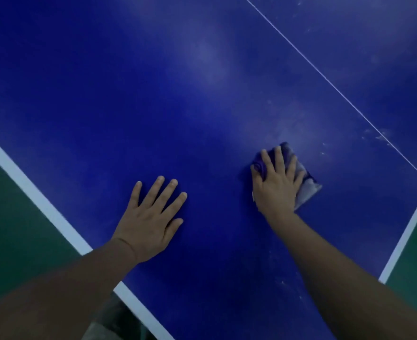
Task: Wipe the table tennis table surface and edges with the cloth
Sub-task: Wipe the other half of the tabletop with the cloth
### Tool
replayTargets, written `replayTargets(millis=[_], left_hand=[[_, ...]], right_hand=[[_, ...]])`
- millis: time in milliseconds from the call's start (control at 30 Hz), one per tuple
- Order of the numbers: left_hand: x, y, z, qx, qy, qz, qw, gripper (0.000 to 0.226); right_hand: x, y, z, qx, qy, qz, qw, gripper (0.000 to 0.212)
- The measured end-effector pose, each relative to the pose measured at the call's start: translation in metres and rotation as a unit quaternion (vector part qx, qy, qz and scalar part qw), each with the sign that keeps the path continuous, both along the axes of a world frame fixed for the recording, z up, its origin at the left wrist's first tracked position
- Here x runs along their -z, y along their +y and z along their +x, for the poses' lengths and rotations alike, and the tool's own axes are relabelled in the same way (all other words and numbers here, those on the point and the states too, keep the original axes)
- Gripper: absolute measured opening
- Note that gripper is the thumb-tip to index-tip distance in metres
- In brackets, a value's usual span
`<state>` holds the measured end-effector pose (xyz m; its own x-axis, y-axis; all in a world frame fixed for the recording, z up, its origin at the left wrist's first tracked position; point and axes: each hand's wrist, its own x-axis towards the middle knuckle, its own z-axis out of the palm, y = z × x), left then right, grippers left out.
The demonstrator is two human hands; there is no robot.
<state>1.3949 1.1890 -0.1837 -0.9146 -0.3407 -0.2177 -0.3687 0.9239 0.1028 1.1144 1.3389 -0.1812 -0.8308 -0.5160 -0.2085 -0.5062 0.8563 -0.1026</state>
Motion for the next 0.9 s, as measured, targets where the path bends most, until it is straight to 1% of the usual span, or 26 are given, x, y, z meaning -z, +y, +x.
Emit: replayTargets(millis=[67,167,233,300,367,433,500,567,600,700,767,833,900], left_hand=[[0.0,-0.005,-0.004,0.021,-0.002,-0.001,1.0,0.062],[-0.003,-0.014,-0.019,0.035,-0.009,0.016,0.999,0.064],[-0.005,-0.018,-0.036,0.035,-0.016,0.027,0.999,0.063],[-0.006,-0.022,-0.057,0.035,-0.025,0.042,0.998,0.064],[-0.005,-0.026,-0.082,0.029,-0.023,0.052,0.998,0.066],[-0.004,-0.031,-0.107,0.029,-0.023,0.052,0.998,0.067],[-0.004,-0.037,-0.132,0.031,-0.022,0.05,0.998,0.068],[-0.003,-0.044,-0.158,0.023,-0.01,0.056,0.998,0.069],[-0.003,-0.047,-0.172,0.011,-0.001,0.063,0.998,0.068],[-0.002,-0.053,-0.21,-0.055,0.018,0.079,0.995,0.065],[0.0,-0.056,-0.226,-0.085,0.021,0.08,0.993,0.064],[0.005,-0.056,-0.23,-0.088,0.021,0.064,0.994,0.064],[0.008,-0.055,-0.23,-0.087,0.022,0.045,0.995,0.065]], right_hand=[[0.0,0.007,0.028,-0.015,0.015,-0.006,1.0,0.064],[0.006,-0.006,0.056,-0.117,0.019,0.008,0.993,0.062],[0.008,-0.02,0.042,-0.165,0.013,0.004,0.986,0.06],[0.007,-0.033,0.008,-0.183,0.006,-0.003,0.983,0.059],[0.003,-0.037,-0.028,-0.148,-0.001,0.001,0.989,0.062],[0.0,-0.033,-0.052,-0.064,-0.004,0.001,0.998,0.064],[-0.001,-0.028,-0.052,0.019,0.0,0.007,1.0,0.065],[-0.002,-0.03,-0.034,0.063,-0.001,0.015,0.998,0.066],[-0.002,-0.034,-0.024,0.056,-0.007,0.015,0.998,0.066],[-0.001,-0.049,-0.011,-0.038,-0.039,0.005,0.999,0.066],[-0.002,-0.069,-0.028,-0.096,-0.054,-0.016,0.994,0.066],[-0.004,-0.092,-0.059,-0.146,-0.048,-0.029,0.988,0.065],[-0.005,-0.109,-0.091,-0.159,-0.041,-0.035,0.986,0.066]])
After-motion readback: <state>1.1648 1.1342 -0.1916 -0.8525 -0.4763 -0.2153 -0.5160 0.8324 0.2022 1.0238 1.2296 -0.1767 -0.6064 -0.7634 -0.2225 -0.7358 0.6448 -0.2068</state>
